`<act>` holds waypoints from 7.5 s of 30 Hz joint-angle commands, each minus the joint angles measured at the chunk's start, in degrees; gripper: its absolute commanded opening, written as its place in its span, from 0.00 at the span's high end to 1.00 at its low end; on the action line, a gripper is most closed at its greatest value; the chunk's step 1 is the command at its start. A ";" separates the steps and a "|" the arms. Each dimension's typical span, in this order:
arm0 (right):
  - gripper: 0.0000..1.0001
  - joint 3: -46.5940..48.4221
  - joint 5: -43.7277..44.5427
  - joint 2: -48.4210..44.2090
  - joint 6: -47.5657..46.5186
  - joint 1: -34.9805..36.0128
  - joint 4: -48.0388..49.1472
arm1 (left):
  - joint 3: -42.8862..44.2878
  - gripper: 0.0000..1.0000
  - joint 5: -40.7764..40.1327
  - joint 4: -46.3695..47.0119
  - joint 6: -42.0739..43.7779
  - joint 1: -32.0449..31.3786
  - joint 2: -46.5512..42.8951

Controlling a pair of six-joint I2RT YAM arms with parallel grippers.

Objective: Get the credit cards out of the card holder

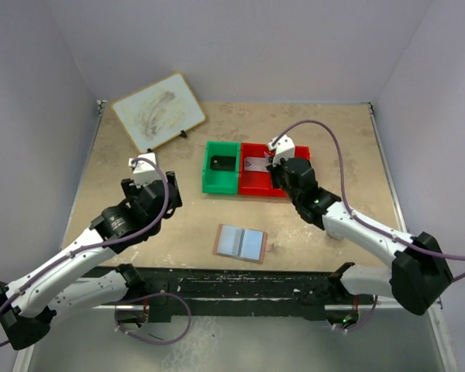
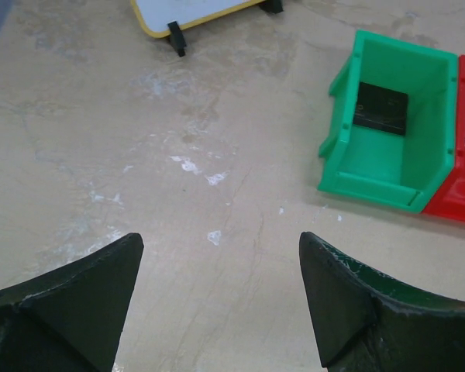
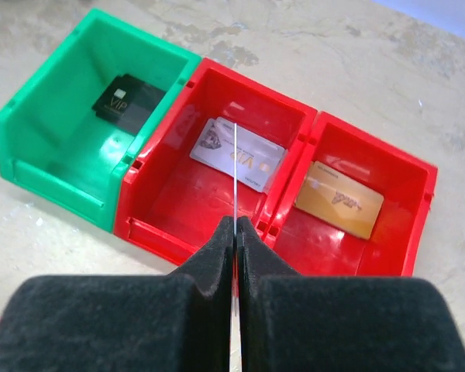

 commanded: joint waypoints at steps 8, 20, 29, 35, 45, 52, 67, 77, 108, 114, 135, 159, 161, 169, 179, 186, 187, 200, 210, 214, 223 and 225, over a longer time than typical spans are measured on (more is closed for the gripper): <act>1.00 17.53 -6.58 17.10 -26.87 -0.27 -5.74 | -2.77 0.20 -8.80 -1.49 -2.06 0.35 3.95; 1.00 26.49 -9.17 28.37 -40.94 -1.55 -14.23 | -3.56 0.20 -12.65 -2.15 -3.70 0.35 -4.19; 1.00 28.98 -11.37 32.63 -48.15 -2.59 -17.85 | -3.64 0.20 -10.09 -0.56 -1.52 0.35 -3.50; 1.00 33.27 -7.26 38.80 -50.22 -2.62 -21.79 | -3.90 0.20 -8.85 -0.01 -0.63 0.42 -3.50; 1.00 33.76 -1.16 41.45 -54.54 -2.64 -15.29 | -3.88 0.20 -8.94 0.11 -0.33 0.35 -4.22; 1.00 34.45 -0.45 42.30 -56.16 -2.63 -14.03 | -3.90 0.20 -8.69 0.31 0.04 0.35 -3.98; 0.95 36.86 -0.03 47.46 -56.52 -2.91 -13.20 | -4.03 0.21 -8.79 0.09 -0.10 0.35 -3.94; 0.70 35.52 -1.92 46.06 -54.61 -2.99 -15.02 | -3.98 0.21 -8.43 0.18 0.15 0.36 -3.10; 0.48 33.59 -4.33 44.80 -50.08 -3.52 -15.59 | -3.98 0.21 -7.85 0.18 0.33 0.35 -1.77; 0.47 33.66 -5.31 44.82 -48.69 -3.53 -16.12 | -3.98 0.21 -7.79 0.18 0.39 0.35 -1.50; 0.36 32.96 -7.38 42.49 -44.14 -4.13 -11.56 | -3.80 0.21 -7.64 -0.12 -0.07 0.35 -0.28; 0.32 20.75 -9.36 11.11 20.34 -0.97 -17.46 | -3.30 0.22 -12.41 -1.77 -2.04 0.46 -2.20; 0.32 16.65 -5.71 8.01 26.79 1.31 -18.21 | -3.30 0.20 -13.15 -1.85 -2.42 0.61 -2.78; 0.28 20.56 16.13 13.60 54.20 21.57 -36.82 | -2.98 0.18 -13.55 -2.01 -2.62 2.46 -1.47; 0.31 22.45 14.76 24.40 65.59 32.33 -39.29 | -2.92 0.17 -15.02 -2.78 -3.66 3.82 -2.93; 0.34 20.10 12.16 26.89 69.93 32.51 -40.42 | -3.16 0.17 -15.19 -2.57 -3.71 4.14 -3.66; 0.35 19.92 11.77 27.36 70.46 32.53 -40.92 | -3.11 0.17 -15.10 -2.60 -3.71 4.18 -3.50; 0.33 21.50 11.77 31.86 70.57 32.30 -45.13 | -3.04 0.17 -14.18 -2.49 -3.10 4.48 -2.00; 0.33 19.02 7.99 33.63 68.07 30.61 -39.87 | -3.10 0.18 -13.93 -2.26 -2.80 4.57 -1.55; 0.38 16.60 6.69 32.59 67.48 30.04 -36.85 | -3.10 0.18 -13.68 -2.24 -2.89 4.67 -1.09; 0.52 5.27 -1.28 26.47 64.23 25.41 -19.28 | -4.67 0.21 -0.77 2.44 -1.13 4.67 -2.56; 0.53 2.14 -3.76 25.33 63.01 24.27 -13.95 | -5.35 0.21 4.74 3.65 -3.79 4.67 -3.24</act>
